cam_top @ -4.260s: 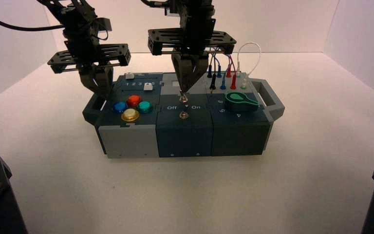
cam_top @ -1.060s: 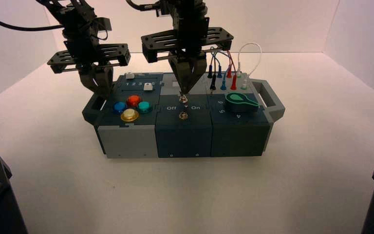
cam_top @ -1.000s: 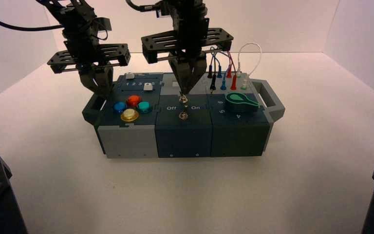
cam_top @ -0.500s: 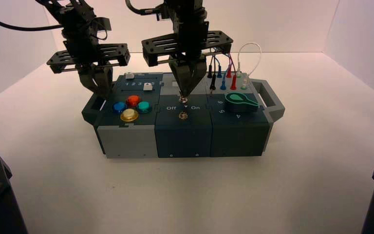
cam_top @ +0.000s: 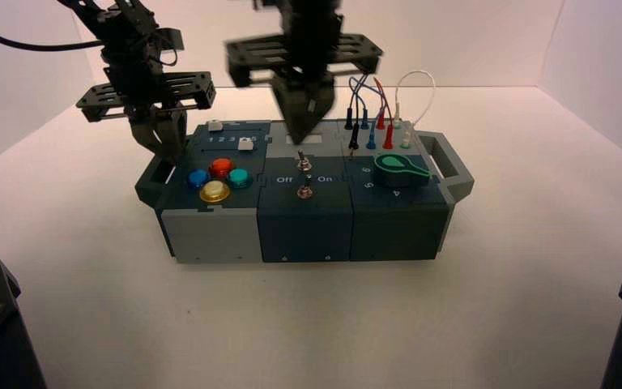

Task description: Flip the top switch off with the right gripper.

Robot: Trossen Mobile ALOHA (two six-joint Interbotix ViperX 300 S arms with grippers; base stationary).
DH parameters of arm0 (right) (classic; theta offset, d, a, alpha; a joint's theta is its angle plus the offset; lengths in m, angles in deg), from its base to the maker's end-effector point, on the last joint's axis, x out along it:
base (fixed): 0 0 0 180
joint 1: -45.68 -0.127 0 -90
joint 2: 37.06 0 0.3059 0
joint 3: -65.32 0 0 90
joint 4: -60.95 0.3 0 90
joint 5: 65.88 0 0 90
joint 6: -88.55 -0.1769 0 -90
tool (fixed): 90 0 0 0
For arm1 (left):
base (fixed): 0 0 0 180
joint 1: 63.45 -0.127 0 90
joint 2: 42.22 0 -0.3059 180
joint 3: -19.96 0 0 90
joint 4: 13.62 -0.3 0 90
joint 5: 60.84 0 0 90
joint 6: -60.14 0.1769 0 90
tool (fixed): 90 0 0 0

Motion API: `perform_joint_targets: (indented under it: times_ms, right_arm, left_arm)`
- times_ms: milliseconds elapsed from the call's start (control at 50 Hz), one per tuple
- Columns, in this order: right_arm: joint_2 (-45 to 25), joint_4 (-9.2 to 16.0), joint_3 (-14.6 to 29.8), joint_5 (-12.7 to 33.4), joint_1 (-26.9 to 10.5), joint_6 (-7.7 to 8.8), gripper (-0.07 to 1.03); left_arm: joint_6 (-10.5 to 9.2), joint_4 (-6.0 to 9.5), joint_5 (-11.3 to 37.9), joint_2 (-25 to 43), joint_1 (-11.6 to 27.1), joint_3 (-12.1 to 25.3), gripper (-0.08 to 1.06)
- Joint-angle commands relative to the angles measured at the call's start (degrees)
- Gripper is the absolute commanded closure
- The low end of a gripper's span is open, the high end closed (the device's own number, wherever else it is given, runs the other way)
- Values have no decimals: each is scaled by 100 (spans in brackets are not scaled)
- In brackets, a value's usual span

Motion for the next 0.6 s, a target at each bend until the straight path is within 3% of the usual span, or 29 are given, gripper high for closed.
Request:
perform_joint_targets:
  times_ms: [20,160,240,600]
  right_arm:
    - [255,132,167,-35,-62,62,98]
    - [308,387,185,-44,-62,308,98]
    - [343,431,167,-44,-62,369,98]
    - [404,360,-26,-35,-53,387,98]
  left_arm:
    - [97,0,44,26,70,-70,101]
    - [88,-9,88,0,70,-44,101]
    - [97,-9,123,-26,70,-26,101]
    - [167,0,562,-510,105,88,101]
